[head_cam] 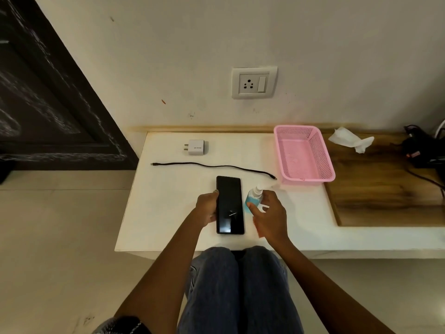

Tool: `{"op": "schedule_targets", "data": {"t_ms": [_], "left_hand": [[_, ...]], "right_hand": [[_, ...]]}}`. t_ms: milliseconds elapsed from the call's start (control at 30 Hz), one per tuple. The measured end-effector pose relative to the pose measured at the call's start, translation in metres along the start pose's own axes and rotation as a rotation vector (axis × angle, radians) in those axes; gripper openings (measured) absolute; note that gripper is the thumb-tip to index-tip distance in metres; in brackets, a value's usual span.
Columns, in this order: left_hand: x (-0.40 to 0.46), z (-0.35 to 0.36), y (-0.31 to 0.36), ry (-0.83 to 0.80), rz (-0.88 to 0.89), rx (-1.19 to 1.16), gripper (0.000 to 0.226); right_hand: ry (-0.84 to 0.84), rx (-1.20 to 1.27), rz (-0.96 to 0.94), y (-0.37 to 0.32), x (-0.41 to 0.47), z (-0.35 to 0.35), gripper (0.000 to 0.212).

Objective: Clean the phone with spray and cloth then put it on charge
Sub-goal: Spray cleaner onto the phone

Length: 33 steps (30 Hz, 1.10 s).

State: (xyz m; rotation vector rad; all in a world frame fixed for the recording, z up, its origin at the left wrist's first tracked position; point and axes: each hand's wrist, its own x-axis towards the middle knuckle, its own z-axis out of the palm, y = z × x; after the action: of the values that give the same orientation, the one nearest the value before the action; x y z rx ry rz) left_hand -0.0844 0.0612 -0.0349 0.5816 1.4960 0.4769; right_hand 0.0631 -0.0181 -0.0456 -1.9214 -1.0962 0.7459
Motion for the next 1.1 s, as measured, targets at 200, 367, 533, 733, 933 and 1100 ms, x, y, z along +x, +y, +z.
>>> {"op": "schedule_targets", "data": {"t_ms": [200, 367, 533, 733, 933, 1100], "left_hand": [[0.007, 0.013, -0.016, 0.134, 0.172, 0.143, 0.036], [0.004, 0.01, -0.02, 0.163, 0.203, 0.116, 0.035], [-0.002, -0.002, -0.025, 0.168, 0.219, 0.052, 0.038], [-0.029, -0.017, -0.025, 0.027, 0.129, -0.288, 0.032], [-0.076, -0.033, -0.023, -0.235, 0.048, -0.594, 0.043], [-0.119, -0.038, -0.023, -0.53, 0.051, -0.824, 0.056]], "right_hand": [[0.011, -0.003, 0.013, -0.002, 0.0, 0.0, 0.049], [-0.006, 0.062, 0.003, -0.013, -0.003, -0.002, 0.049], [-0.045, 0.098, -0.052, -0.039, -0.019, -0.01, 0.054], [-0.055, 0.261, -0.18, -0.084, -0.054, -0.024, 0.05], [-0.117, 0.579, -0.062, -0.126, -0.083, -0.046, 0.039], [-0.11, 0.622, -0.145, -0.153, -0.106, -0.064, 0.046]]}}
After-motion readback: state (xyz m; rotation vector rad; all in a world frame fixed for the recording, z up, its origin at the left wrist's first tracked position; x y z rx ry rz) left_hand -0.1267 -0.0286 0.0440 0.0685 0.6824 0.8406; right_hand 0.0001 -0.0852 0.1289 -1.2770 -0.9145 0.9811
